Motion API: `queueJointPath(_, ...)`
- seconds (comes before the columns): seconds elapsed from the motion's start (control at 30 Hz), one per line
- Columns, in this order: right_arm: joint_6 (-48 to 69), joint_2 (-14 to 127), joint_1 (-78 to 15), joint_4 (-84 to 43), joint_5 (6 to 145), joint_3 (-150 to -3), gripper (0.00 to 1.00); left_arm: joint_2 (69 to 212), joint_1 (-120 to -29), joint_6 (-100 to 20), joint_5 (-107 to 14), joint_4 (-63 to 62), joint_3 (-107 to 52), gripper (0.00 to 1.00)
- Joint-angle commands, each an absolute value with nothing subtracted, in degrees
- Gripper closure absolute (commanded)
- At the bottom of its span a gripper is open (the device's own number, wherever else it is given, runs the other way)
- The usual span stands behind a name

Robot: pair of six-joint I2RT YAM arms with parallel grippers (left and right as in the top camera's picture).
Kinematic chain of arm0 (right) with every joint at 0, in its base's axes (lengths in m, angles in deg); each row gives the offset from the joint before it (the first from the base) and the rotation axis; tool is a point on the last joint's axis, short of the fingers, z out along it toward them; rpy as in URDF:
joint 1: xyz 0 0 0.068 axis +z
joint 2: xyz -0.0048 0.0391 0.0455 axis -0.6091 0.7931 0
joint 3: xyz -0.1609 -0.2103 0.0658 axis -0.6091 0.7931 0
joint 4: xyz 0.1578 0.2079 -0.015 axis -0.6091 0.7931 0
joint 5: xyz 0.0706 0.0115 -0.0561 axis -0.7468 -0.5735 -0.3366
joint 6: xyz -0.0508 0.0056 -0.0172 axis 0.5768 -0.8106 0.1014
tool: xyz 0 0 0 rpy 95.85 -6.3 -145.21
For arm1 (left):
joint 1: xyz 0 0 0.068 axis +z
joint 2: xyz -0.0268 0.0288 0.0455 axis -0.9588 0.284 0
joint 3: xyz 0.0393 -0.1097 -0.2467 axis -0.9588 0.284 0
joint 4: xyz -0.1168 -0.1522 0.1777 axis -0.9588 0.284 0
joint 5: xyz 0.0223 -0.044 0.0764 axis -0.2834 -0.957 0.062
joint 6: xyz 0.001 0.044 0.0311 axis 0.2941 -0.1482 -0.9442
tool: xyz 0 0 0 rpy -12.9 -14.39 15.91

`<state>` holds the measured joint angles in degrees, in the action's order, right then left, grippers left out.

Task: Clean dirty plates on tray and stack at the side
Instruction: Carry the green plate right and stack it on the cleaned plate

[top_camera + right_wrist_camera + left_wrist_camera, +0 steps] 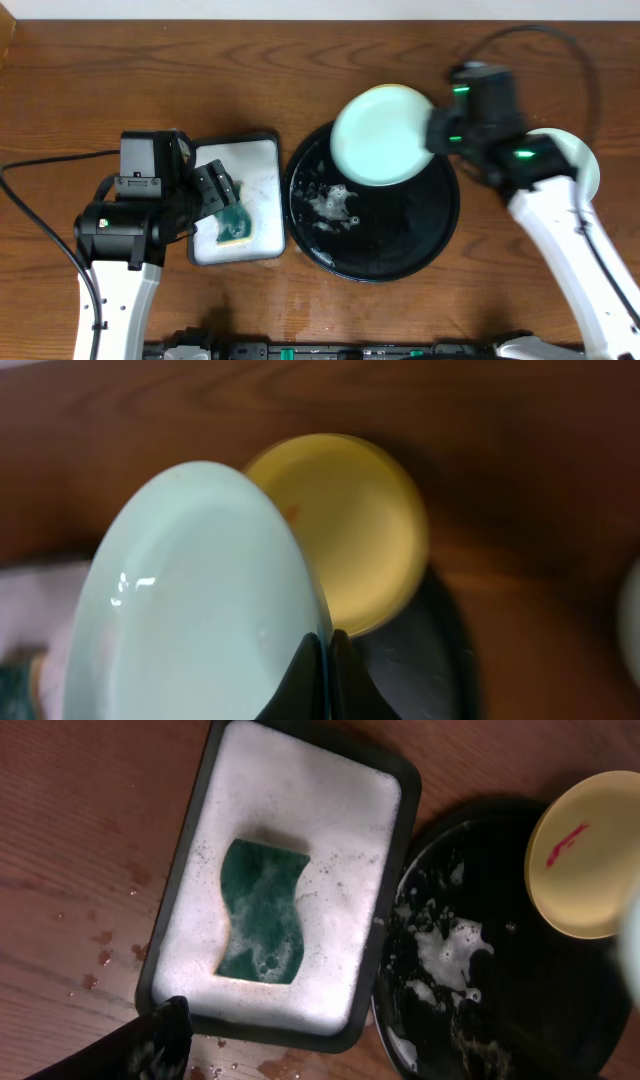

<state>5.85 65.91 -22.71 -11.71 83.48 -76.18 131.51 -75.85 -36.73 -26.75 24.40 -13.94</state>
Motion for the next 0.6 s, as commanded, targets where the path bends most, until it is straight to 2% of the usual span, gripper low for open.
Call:
queueJointPath(0.0, 3.41, 64.38, -31.22, -7.84, 79.72, -76.90, 0.99, 131.62, -75.66, -36.86, -27.29, 24.51, -14.88, 0.17)
queueJointPath(0.27, 3.38, 68.16, -56.35, -3.32, 80.01, -75.19, 0.99, 131.62, -75.66, -36.86, -27.29, 24.51, -14.88, 0.16)
queueJointPath(0.43, 1.59, 72.93, -67.65, -4.80, 81.23, -74.95, 0.99, 131.62, -75.66, -36.86, -27.29, 24.49, -14.88, 0.17)
queueJointPath(0.57, 0.00, 77.21, -73.27, -7.32, 79.29, -74.95, 0.99, 131.62, -75.66, -36.86, -27.27, 24.51, -14.88, 0.16)
